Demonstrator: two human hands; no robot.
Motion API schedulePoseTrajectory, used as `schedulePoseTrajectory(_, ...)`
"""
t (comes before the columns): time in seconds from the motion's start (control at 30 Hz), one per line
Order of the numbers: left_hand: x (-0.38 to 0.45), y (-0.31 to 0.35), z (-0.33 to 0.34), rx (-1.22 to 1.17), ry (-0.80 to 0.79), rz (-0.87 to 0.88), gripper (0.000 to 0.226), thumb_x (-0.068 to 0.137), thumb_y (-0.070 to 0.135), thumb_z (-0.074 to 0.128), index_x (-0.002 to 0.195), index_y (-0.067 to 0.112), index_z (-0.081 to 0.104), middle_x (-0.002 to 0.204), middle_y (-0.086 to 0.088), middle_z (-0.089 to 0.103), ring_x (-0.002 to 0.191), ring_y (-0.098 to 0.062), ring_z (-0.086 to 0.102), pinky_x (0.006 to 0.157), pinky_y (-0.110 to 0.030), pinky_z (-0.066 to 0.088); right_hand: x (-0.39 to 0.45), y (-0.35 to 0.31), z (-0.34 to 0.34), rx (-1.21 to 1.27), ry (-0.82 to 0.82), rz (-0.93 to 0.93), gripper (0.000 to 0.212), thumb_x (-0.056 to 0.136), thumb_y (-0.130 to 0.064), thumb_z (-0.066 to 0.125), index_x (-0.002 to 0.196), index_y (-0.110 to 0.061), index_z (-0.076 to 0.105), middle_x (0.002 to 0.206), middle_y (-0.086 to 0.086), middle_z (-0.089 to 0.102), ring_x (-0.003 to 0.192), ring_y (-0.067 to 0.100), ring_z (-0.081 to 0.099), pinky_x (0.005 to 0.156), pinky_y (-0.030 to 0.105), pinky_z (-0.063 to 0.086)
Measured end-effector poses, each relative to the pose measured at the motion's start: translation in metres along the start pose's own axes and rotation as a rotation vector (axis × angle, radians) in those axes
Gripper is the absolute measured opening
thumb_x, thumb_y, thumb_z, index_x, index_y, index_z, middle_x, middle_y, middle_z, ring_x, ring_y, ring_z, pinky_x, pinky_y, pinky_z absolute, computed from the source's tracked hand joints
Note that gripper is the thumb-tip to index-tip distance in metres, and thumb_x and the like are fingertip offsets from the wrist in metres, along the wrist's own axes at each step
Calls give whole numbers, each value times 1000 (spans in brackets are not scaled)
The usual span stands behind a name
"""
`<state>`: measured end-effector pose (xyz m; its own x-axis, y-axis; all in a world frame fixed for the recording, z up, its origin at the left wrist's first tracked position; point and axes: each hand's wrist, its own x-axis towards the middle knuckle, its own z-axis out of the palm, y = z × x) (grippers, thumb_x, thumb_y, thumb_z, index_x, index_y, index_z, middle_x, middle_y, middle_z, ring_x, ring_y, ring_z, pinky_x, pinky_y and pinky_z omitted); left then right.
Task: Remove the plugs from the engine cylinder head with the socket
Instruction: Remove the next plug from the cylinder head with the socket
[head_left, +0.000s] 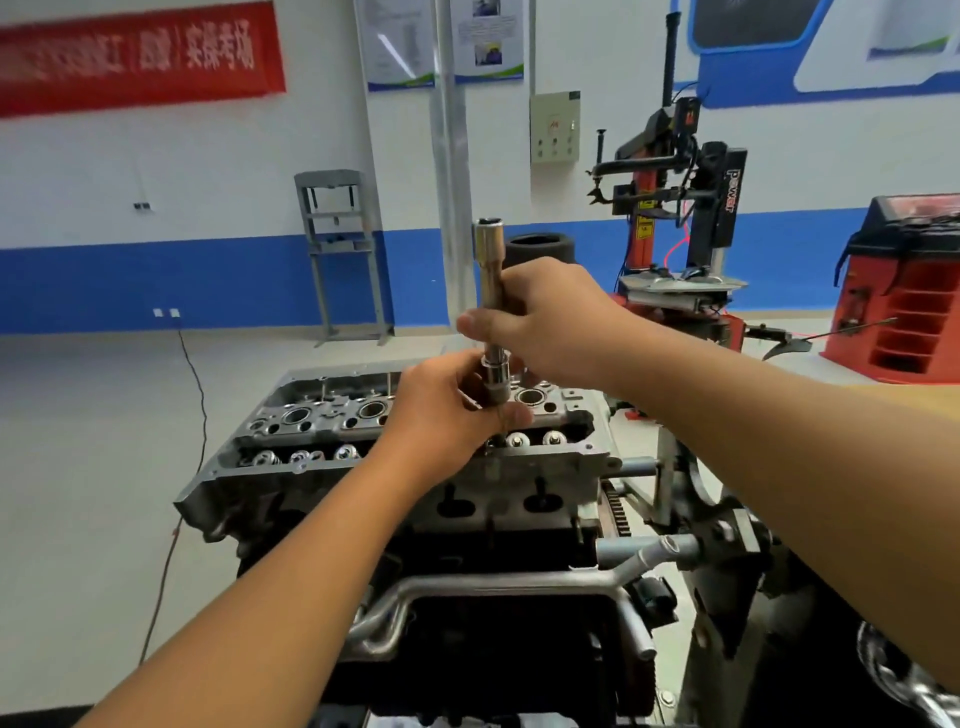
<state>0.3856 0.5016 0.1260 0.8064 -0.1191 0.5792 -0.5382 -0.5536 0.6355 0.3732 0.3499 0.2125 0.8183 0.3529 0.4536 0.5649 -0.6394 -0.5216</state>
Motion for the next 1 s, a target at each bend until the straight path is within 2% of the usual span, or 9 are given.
schedulePoseTrajectory(0.07, 1, -4, 2, -9, 12, 7, 33, 75, 34, 93, 81, 53, 66, 84, 20, 70, 71, -5, 66, 65, -22, 56, 3, 1, 3, -3, 9, -20, 38, 99, -41, 67, 96, -4, 68, 81, 8, 69, 68, 20, 63, 62, 29, 51)
schedulePoseTrajectory(0.17, 1, -9, 2, -58, 16, -14, 27, 78, 32, 91, 87, 40, 68, 83, 19, 71, 67, -2, 65, 61, -15, 52, 10, -3, 8, -89, -14, -69, 36, 102, -38, 63, 97, -3, 65, 78, 7, 61, 69, 20, 57, 64, 31, 49)
schedulePoseTrajectory(0.27, -1, -14, -3, -102, 0, -39, 27, 82, 26, 89, 93, 39, 68, 85, 16, 73, 65, -4, 68, 60, -15, 52, 16, -8, 12, -136, -63, -90, 32, 103, -37, 61, 99, -5, 63, 80, 5, 58, 70, 18, 52, 62, 29, 45)
schedulePoseTrajectory(0.43, -2, -16, -4, -88, -18, -14, 30, 86, 23, 85, 92, 44, 65, 84, 19, 71, 67, -3, 67, 63, -12, 51, 19, -4, 9, -112, -43, -115, 34, 100, -38, 67, 97, -4, 64, 80, 7, 61, 71, 21, 57, 67, 35, 51)
schedulePoseTrajectory(0.53, -1, -16, -2, -87, -3, 1, 26, 84, 25, 87, 90, 41, 67, 84, 14, 71, 72, -6, 67, 68, -18, 55, 20, -2, 4, -123, -1, -85, 37, 93, -44, 74, 80, -12, 60, 70, 1, 60, 62, 16, 57, 58, 29, 46)
schedulePoseTrajectory(0.63, -1, -17, -2, -104, -5, 3, 22, 83, 25, 88, 88, 36, 69, 79, 7, 72, 75, -16, 70, 76, -38, 61, 20, -3, -2, -119, 4, -62, 41, 87, -46, 81, 84, -8, 67, 75, 6, 69, 65, 20, 66, 61, 34, 56)
schedulePoseTrajectory(0.7, -2, -16, -2, -99, -3, 2, 20, 83, 27, 88, 87, 36, 70, 77, 6, 72, 73, -18, 71, 74, -40, 61, 19, -2, -3, -105, 32, -48, 40, 85, -46, 83, 81, -10, 67, 72, 5, 71, 59, 14, 66, 61, 31, 58)
schedulePoseTrajectory(0.83, -4, -15, 0, -106, 53, -14, 24, 79, 28, 90, 85, 43, 73, 75, 8, 75, 70, -14, 73, 71, -36, 60, 18, 3, 0, -116, 131, -11, 40, 82, -47, 86, 71, -15, 64, 55, -5, 61, 38, 2, 52, 41, 16, 46)
schedulePoseTrajectory(1.0, -3, -15, 2, -57, 105, -36, 24, 77, 34, 90, 92, 43, 73, 73, 14, 74, 66, -5, 69, 61, -12, 50, 17, 4, 7, -202, 214, -29, 43, 83, -49, 84, 67, -19, 57, 60, -4, 57, 51, 8, 53, 47, 20, 36)
